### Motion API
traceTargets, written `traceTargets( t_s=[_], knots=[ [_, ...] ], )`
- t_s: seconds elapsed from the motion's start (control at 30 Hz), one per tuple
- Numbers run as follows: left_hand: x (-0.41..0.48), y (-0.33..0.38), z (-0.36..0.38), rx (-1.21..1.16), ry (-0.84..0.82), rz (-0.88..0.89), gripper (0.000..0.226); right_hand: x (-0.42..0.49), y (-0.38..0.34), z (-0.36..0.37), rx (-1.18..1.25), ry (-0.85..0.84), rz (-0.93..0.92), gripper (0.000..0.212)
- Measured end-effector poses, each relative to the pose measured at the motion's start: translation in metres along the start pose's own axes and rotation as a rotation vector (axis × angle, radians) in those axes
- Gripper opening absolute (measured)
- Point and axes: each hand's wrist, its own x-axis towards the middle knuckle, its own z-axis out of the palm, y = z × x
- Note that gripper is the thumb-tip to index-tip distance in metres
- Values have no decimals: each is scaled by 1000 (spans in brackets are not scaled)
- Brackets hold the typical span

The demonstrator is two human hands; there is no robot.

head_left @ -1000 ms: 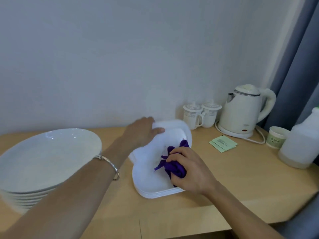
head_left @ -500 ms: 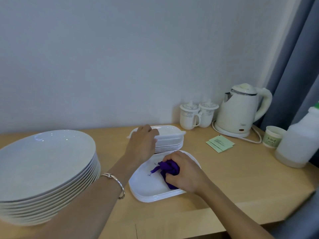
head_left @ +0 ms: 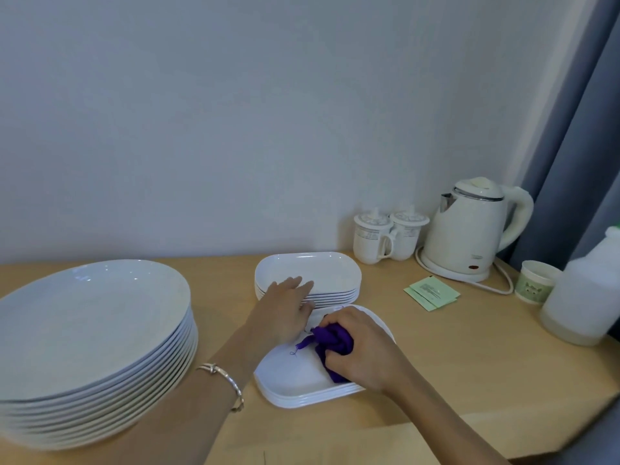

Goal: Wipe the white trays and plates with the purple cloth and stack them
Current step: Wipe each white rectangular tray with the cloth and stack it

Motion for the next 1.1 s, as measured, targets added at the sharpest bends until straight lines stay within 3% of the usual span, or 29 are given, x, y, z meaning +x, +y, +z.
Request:
traceTargets(
  t_s=[0.2,0.43,0.53,0.67,0.7,0.83,0.9,0.97,1.03,1.1],
  knots=[
    [-60,-11,6,-241,187,-61,50,-4,-7,4,-19,8,22,35],
    [-99,-24,17,-397,-30,-50,83,-8,-16,4,21,-17,55,26],
    [-100,-26,12,-443,-11,-52,94,1,-9,11,-35,-21,108,28],
    [-99,-22,9,-452,-7,16,104,21,-19,40,-193,94,215,35],
    [-98,-21,12,-448,13,39,103,27,-27,49,-203,91,207,37],
    [-104,-18,18,-477,80,-72,140,29,-51,62,3,-141,-51,27],
    [-109,-16,16,-504,70,-80,136,16,-48,40,76,-232,-95,29],
    [-108,-17,14,-520,103,-72,102,2,-37,13,42,-257,-40,33],
    [-107,-16,13,-518,118,-58,83,-5,-15,-10,-80,-196,31,35],
    [-107,-18,14,-540,153,3,86,-1,0,-15,-184,-89,137,40]
  ],
)
